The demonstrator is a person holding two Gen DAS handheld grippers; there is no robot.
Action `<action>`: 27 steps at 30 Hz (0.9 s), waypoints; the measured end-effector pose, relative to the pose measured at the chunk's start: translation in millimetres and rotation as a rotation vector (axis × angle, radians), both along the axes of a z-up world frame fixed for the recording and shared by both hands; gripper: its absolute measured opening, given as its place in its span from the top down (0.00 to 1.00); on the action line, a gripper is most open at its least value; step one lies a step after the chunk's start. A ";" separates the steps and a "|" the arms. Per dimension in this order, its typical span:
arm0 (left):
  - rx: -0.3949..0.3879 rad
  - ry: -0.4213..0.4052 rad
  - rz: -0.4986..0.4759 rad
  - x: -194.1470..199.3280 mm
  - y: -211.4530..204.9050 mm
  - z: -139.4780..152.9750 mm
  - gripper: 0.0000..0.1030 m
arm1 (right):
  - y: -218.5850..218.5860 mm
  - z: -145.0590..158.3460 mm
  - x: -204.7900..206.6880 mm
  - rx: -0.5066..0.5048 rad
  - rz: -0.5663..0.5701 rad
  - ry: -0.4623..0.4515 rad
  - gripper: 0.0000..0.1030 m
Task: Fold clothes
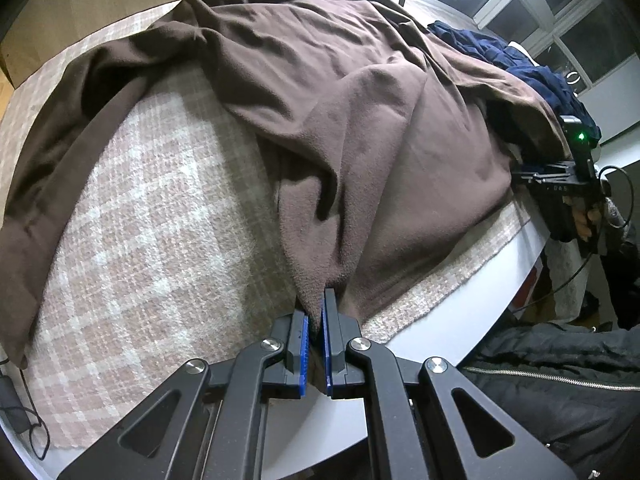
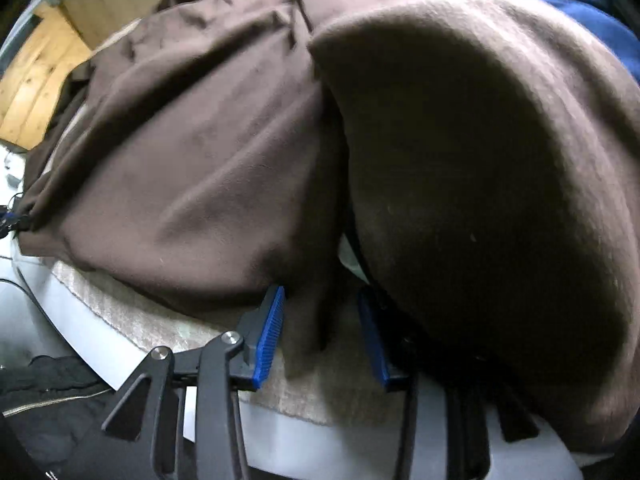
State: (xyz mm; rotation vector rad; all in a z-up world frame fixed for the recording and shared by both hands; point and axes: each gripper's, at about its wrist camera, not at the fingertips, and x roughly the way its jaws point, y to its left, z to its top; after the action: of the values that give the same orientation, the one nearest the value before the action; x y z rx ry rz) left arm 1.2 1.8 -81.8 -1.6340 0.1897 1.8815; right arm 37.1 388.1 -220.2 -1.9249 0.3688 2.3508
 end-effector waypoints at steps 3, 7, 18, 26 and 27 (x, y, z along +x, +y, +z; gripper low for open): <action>0.019 -0.003 0.021 -6.4 -5.2 -2.7 0.96 | -7.6 3.6 -4.1 -0.018 0.063 0.015 0.95; 0.058 0.030 0.052 -33.7 -13.6 12.5 0.96 | -7.7 50.0 -21.9 -0.047 0.082 0.119 0.96; 0.067 0.325 0.048 -50.1 -65.0 179.6 0.96 | -4.0 246.1 -33.0 -0.086 0.036 0.509 0.96; -0.068 0.002 -0.015 -1.5 -47.1 15.0 0.96 | -27.7 21.0 16.2 -0.241 -0.080 0.041 0.96; -0.080 -0.023 -0.018 -0.4 -45.3 0.8 0.96 | -33.4 7.1 15.0 -0.219 -0.064 0.007 0.96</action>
State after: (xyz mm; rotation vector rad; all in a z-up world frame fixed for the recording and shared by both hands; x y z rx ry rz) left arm 0.9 -43.4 -80.9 -1.7008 0.2725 1.8625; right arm 52.0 354.7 -213.1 -1.9601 0.7046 2.3632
